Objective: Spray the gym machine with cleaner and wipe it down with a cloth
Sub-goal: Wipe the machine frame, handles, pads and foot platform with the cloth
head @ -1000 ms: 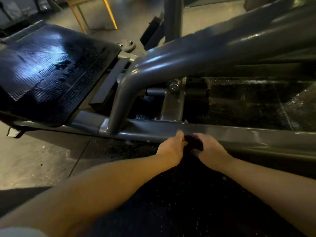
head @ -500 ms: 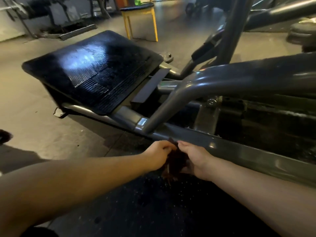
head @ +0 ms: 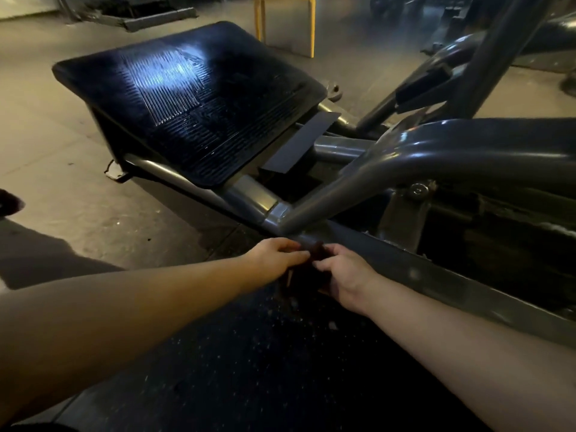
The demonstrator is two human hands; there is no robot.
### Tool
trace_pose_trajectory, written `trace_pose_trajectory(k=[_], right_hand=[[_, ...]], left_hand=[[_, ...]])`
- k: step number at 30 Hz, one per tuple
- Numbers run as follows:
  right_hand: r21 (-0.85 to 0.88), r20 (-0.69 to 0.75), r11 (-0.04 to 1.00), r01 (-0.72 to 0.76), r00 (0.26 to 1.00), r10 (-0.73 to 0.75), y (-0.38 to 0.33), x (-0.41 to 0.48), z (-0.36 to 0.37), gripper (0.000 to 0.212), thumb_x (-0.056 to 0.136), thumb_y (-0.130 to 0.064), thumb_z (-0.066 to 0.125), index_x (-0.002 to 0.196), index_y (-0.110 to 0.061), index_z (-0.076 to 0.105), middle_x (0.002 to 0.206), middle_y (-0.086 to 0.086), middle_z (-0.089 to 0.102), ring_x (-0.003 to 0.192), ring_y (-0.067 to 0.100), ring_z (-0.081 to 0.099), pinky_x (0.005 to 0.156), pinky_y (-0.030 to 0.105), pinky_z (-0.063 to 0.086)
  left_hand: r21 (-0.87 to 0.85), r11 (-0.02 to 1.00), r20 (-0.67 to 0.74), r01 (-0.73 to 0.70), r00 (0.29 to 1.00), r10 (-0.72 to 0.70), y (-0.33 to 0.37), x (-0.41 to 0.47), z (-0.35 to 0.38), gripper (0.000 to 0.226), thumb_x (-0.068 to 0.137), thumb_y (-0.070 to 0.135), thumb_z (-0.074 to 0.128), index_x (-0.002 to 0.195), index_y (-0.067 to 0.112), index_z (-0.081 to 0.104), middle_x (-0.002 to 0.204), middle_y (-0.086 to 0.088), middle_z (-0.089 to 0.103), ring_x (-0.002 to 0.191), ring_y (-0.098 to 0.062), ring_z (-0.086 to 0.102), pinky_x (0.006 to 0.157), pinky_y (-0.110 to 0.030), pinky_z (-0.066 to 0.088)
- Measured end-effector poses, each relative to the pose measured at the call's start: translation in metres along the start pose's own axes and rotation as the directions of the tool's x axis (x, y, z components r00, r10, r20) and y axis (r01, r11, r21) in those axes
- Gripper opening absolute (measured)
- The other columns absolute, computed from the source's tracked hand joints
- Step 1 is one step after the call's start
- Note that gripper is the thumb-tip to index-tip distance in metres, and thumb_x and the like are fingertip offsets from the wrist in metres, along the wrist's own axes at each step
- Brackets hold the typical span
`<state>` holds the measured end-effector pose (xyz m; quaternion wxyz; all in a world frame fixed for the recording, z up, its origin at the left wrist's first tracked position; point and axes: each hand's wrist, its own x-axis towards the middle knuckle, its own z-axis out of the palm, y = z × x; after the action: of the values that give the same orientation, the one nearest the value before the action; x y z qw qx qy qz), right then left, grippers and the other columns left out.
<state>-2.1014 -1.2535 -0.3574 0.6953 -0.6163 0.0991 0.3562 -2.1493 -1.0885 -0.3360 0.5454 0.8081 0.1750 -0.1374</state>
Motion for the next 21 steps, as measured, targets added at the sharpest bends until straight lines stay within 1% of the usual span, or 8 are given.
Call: trace_pose_trajectory(k=[3,7,12,14,16,17,18,21], right_hand=[[-0.090,0.044,0.996,0.003,0.999,0.001,0.000,0.013,0.015,0.047,0.097,0.015,0.041,0.115,-0.019,0.068,0.117,0.015,0.071,0.108,0.035,0.068,0.091,0.051,0.058],[-0.274,0.034,0.962,-0.007,0.999,0.017,-0.007,0.035,0.038,0.056,0.093,0.018,0.042,0.110,-0.026,0.072,0.120,0.010,0.071,0.114,0.032,0.066,0.100,0.054,0.055],[-0.570,0.039,0.821,0.040,0.999,-0.022,-0.038,0.054,0.072,0.042,0.092,0.008,0.062,0.122,-0.021,0.070,0.114,0.006,0.075,0.104,0.025,0.072,0.089,0.047,0.062],[-0.598,0.035,0.801,0.032,0.999,-0.013,-0.057,0.058,0.091,0.037,0.092,0.007,0.066,0.117,-0.019,0.069,0.109,0.006,0.075,0.101,0.025,0.073,0.083,0.041,0.064],[-0.640,0.022,0.768,0.032,0.999,-0.023,-0.078,0.058,0.108,0.039,0.093,0.006,0.066,0.124,-0.016,0.066,0.108,0.004,0.073,0.099,0.023,0.073,0.082,0.038,0.063],[-0.702,0.010,0.711,0.043,0.999,-0.051,-0.089,0.058,0.114,0.041,0.094,0.002,0.066,0.131,-0.015,0.064,0.111,0.003,0.072,0.101,0.022,0.071,0.087,0.039,0.062],[-0.800,0.008,0.596,0.061,0.996,-0.091,-0.101,0.059,0.117,0.042,0.095,-0.005,0.066,0.136,-0.015,0.062,0.118,0.003,0.071,0.108,0.023,0.069,0.095,0.041,0.059],[-0.985,0.081,0.133,0.107,0.979,-0.188,-0.133,0.061,0.123,0.043,0.098,-0.014,0.058,0.141,-0.020,0.060,0.137,0.005,0.062,0.127,0.027,0.058,0.107,0.043,0.050]], left_hand=[[-0.070,0.997,0.018,0.031,0.999,-0.030,-0.014,0.005,-0.009,0.037,0.095,0.025,0.074,0.130,0.022,0.064,0.117,-0.002,0.072,0.103,-0.017,0.072,0.090,-0.033,0.060],[-0.186,0.976,0.003,0.113,0.993,-0.115,-0.030,0.020,-0.029,0.027,0.094,0.017,0.074,0.120,0.021,0.068,0.106,-0.004,0.074,0.095,-0.018,0.073,0.085,-0.034,0.061],[-0.036,0.992,-0.044,0.117,0.992,-0.119,-0.029,0.051,-0.072,0.010,0.091,0.020,0.076,0.099,0.022,0.070,0.088,0.002,0.070,0.076,-0.006,0.067,0.059,-0.017,0.051],[0.036,0.997,-0.076,0.074,0.995,-0.071,-0.022,0.064,-0.094,0.009,0.090,0.020,0.076,0.097,0.021,0.070,0.088,0.001,0.070,0.077,-0.009,0.068,0.063,-0.021,0.054],[0.140,0.989,-0.102,0.046,0.994,-0.032,-0.011,0.072,-0.115,0.013,0.089,0.023,0.077,0.100,0.021,0.070,0.095,-0.001,0.072,0.087,-0.015,0.069,0.079,-0.031,0.059],[0.200,0.979,-0.121,0.031,0.993,-0.007,-0.006,0.076,-0.125,0.016,0.088,0.023,0.077,0.103,0.021,0.071,0.099,-0.002,0.072,0.092,-0.017,0.069,0.085,-0.035,0.059],[0.262,0.965,-0.145,0.017,0.989,0.022,-0.002,0.080,-0.135,0.019,0.088,0.024,0.077,0.106,0.020,0.070,0.103,-0.002,0.072,0.095,-0.019,0.069,0.089,-0.037,0.059],[0.417,0.909,-0.196,-0.007,0.976,0.098,0.008,0.092,-0.159,0.022,0.092,0.028,0.071,0.113,0.023,0.067,0.109,0.000,0.069,0.100,-0.022,0.066,0.090,-0.042,0.058]])
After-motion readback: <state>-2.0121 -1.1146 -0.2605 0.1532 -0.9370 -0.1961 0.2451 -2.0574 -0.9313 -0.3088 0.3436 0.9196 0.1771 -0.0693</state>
